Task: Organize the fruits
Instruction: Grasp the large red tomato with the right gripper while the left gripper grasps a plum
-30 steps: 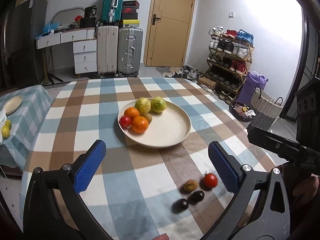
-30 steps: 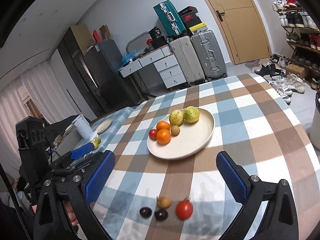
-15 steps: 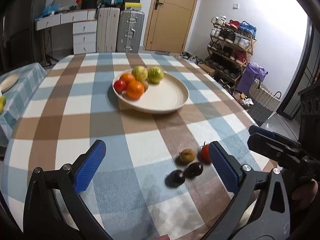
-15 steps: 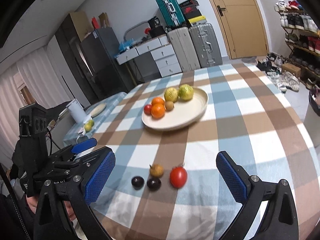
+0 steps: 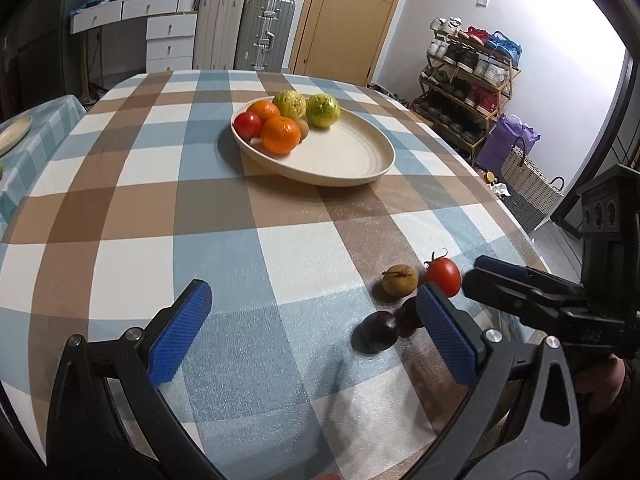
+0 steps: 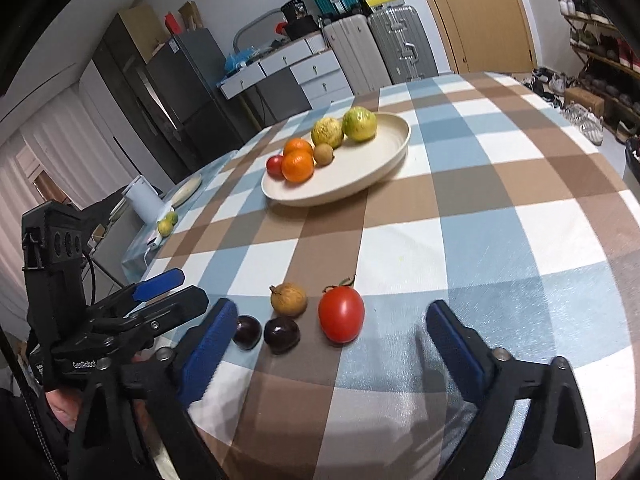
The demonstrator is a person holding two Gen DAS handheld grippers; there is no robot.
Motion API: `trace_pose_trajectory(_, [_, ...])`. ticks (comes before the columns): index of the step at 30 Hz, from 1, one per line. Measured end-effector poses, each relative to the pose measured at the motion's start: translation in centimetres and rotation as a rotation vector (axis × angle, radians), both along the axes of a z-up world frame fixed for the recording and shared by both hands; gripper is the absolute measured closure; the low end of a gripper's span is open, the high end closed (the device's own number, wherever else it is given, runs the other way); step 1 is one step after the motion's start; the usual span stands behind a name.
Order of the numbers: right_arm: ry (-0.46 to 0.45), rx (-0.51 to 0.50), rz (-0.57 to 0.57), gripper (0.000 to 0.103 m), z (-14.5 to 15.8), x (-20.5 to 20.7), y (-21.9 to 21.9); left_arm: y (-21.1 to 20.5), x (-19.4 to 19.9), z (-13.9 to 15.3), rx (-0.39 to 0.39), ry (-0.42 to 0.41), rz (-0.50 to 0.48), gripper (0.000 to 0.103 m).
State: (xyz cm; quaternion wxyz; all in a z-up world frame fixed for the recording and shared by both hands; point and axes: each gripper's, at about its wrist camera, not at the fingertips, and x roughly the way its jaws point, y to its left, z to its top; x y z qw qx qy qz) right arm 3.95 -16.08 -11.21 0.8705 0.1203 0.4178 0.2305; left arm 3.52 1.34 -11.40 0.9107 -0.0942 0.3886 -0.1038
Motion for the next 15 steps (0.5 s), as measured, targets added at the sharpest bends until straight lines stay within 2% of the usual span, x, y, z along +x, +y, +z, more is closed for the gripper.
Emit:
trace_pose_trajectory(6, [0.025, -0.004, 0.013, 0.032, -0.5, 0.6, 0.5, -0.1, 0.3, -0.6, -0.007, 0.016, -0.014, 0.001])
trace_pose_trajectory(7, [0.030, -0.003, 0.019, 0.043, -0.6, 0.7, 0.5, -0.1, 0.3, -0.7, -0.007, 0.017, -0.014, 0.001])
trace_pose_trajectory(8, [0.038, -0.004, 0.024, 0.049, -0.7, 0.8, 0.6, -0.1, 0.4, -0.7, -0.008, 0.018, -0.017, 0.001])
trace_pose_trajectory(11, [0.052, -0.013, 0.021, 0.055, -1.0, 1.0, 0.7, -0.1, 0.3, -0.8, -0.008, 0.020, -0.022, 0.001])
trace_pose_trajectory(13, [0.064, -0.010, 0.023, 0.068, -1.3, 1.1, 0.8, -0.2, 0.3, -0.8, -0.006, 0.019, -0.027, 0.001])
trace_pose_trajectory(15, [0.068, -0.009, 0.019, 0.074, -1.4, 1.2, 0.6, -0.3, 0.2, -0.8, -0.005, 0.020, -0.036, 0.001])
